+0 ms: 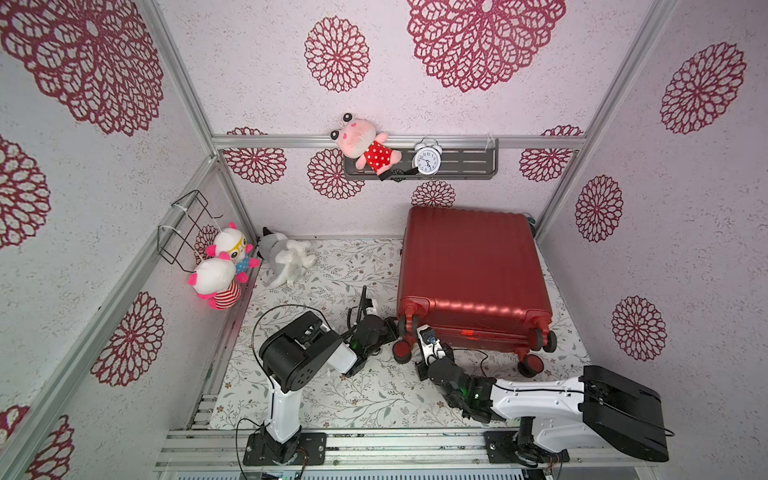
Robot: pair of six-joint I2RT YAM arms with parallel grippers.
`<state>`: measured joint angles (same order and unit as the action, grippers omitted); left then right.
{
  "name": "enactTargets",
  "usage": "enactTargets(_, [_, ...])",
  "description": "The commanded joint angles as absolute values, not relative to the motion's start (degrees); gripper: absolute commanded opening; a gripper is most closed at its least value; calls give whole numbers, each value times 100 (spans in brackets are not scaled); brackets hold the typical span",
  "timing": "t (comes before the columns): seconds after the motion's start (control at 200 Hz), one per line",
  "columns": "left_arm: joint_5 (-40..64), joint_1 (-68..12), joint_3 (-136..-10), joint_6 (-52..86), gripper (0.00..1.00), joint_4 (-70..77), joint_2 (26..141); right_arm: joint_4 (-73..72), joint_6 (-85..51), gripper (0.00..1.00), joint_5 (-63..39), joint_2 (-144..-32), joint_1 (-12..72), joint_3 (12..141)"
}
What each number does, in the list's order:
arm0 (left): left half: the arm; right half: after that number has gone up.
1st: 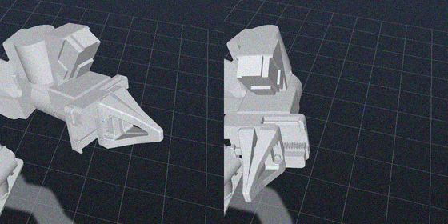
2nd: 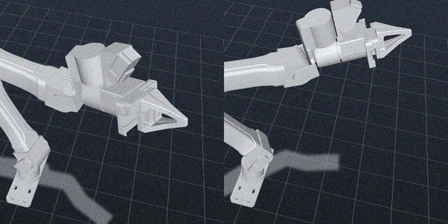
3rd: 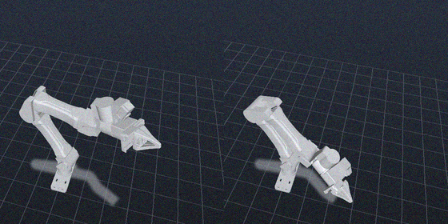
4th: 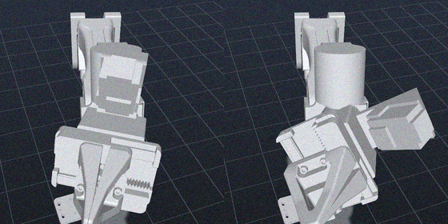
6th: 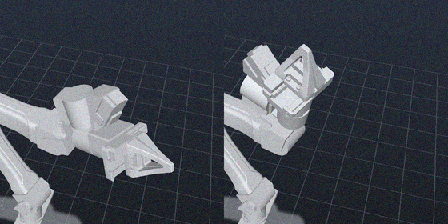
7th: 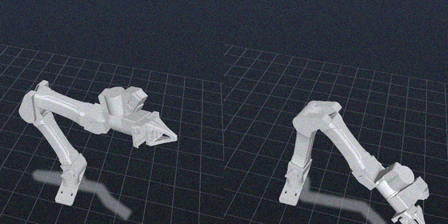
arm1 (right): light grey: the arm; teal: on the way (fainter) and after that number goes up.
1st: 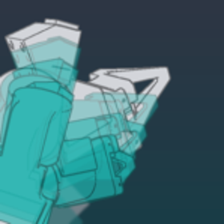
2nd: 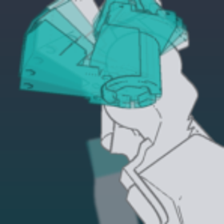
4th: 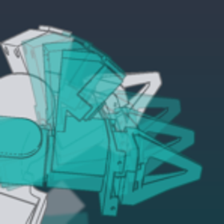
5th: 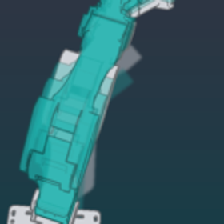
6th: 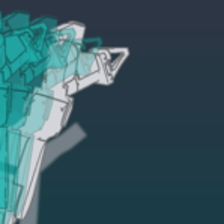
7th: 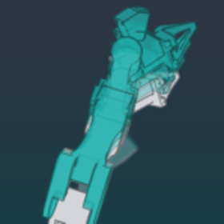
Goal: Open the suitcase zippers
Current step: Unzip the zipper on the suitcase.
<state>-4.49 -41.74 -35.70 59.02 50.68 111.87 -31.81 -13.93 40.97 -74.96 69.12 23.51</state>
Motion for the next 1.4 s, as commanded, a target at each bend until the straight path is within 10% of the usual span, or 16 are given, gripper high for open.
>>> enactTargets(0.0, [313, -4750, -3699, 5955, 45, 5849, 11387, -3304, -565, 0, 2928, -7258, 7089, 2505])
enactTargets(0.465, [275, -4998, -3863, 6011, 44, 5925, 11571, -4878, 1477, 0, 2696, -7975, 7394, 2286])
enactTargets(1.081, [-472, -5366, -2975, 6227, 43, 7252, 11737, -4748, 668, 0, 2957, -9733, 7312, 3768])
enactTargets(1.391, [-931, -4569, -1407, 6231, 44, 6979, 10143, -4823, 395, 0, 1517, -10562, 6685, 4628])
